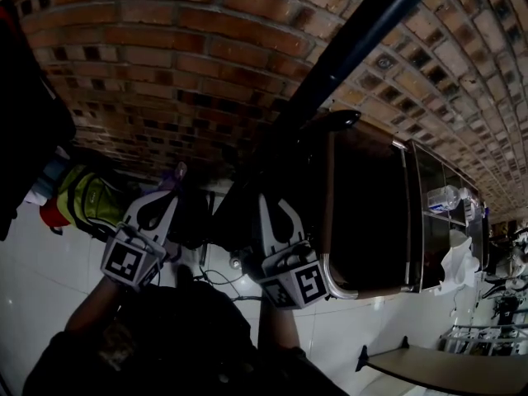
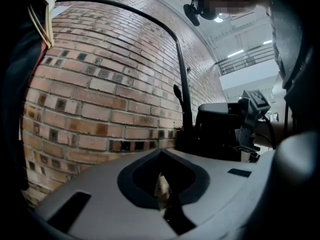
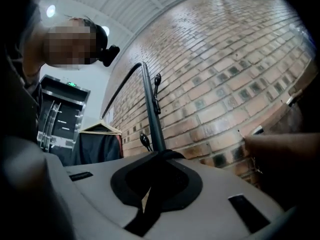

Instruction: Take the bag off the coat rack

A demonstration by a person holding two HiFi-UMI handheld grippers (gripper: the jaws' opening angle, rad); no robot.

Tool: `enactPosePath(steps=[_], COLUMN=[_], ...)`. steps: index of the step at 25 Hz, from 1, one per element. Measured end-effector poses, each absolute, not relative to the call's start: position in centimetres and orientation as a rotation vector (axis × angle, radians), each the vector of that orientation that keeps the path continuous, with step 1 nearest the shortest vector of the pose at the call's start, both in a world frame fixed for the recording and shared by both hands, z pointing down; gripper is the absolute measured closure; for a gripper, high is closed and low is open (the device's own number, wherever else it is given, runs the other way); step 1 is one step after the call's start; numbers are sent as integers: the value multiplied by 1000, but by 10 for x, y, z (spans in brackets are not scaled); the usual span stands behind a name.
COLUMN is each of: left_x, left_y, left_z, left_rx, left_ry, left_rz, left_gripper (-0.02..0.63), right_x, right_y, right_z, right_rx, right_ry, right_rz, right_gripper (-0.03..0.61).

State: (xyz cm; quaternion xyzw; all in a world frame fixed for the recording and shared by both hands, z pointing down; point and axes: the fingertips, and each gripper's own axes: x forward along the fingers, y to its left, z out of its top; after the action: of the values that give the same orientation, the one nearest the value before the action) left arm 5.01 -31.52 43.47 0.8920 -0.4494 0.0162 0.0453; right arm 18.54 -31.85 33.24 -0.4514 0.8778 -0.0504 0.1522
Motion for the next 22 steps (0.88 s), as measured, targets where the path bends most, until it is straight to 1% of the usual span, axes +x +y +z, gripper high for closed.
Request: enactPosePath(steps=[6, 9, 16, 22], left_x=[43, 41, 32, 12], left_y=[-311, -304, -272, -218], left_z=[423, 418, 405, 386], left_rx=[2734, 2742, 2786, 2824], left_ry=[-1376, -1364, -1314, -1262], left_rz=[19, 4, -33, -56], left_gripper=[574, 574, 574, 574], right_x=[202, 202, 195, 176], right_y=[-299, -282, -236, -181], right_z=[285, 272, 286, 286], right_rx=[-1318, -1314, -1377, -1443], right_ry=[2440, 2402, 2406, 2390], right_rz=[-37, -67, -71, -70], right_gripper=[568, 568, 568, 568])
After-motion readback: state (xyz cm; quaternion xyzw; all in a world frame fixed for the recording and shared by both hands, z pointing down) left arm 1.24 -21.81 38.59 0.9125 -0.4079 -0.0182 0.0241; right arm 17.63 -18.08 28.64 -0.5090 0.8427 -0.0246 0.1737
